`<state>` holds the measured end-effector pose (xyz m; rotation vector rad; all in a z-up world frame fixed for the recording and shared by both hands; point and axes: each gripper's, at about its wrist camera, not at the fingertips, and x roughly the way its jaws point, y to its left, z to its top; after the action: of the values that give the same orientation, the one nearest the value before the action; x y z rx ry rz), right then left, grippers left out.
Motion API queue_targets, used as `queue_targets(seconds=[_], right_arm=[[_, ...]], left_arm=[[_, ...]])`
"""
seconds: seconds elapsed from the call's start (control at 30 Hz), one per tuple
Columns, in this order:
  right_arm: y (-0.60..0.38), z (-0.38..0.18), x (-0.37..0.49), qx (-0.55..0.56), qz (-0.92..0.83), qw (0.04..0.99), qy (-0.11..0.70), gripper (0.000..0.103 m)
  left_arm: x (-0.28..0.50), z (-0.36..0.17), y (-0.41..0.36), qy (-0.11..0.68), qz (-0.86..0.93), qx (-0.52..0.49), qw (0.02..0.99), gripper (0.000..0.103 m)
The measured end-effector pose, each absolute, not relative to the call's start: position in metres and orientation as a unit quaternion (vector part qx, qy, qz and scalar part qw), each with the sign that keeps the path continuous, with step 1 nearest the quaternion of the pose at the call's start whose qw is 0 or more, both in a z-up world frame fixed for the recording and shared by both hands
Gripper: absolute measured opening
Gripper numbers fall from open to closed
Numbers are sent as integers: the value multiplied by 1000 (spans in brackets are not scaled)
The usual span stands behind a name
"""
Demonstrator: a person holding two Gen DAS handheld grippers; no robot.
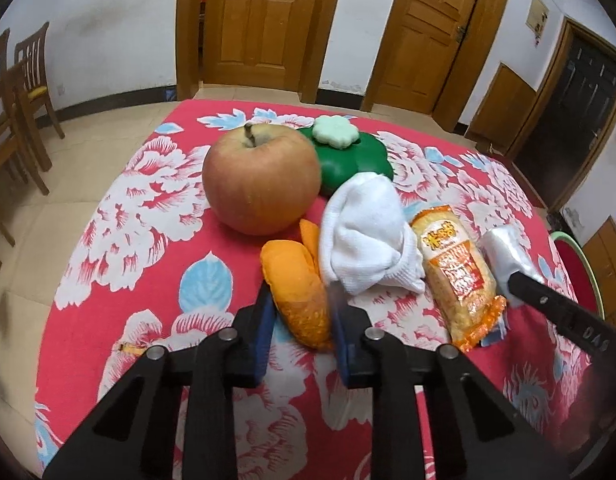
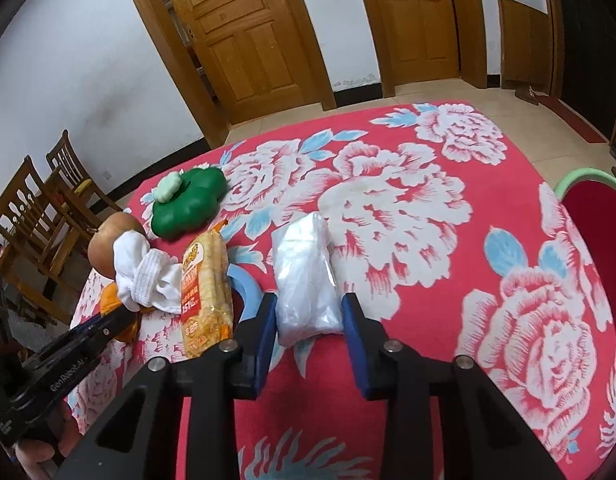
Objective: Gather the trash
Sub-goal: 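Grasp the orange mesh item with the left gripper while the right gripper grasps the white plastic bag, then drop the white plastic bag into the red bin with the right gripper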
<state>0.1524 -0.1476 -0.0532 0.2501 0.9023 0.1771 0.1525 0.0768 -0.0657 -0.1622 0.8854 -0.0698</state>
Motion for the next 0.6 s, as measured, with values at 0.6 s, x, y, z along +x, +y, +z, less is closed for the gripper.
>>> queue_targets(seconds=[0.6], right_arm=[[-191,-11,82,176,81,901,387,35]], left_arm=[[91,-14,59,388,-84,-95,913,22]])
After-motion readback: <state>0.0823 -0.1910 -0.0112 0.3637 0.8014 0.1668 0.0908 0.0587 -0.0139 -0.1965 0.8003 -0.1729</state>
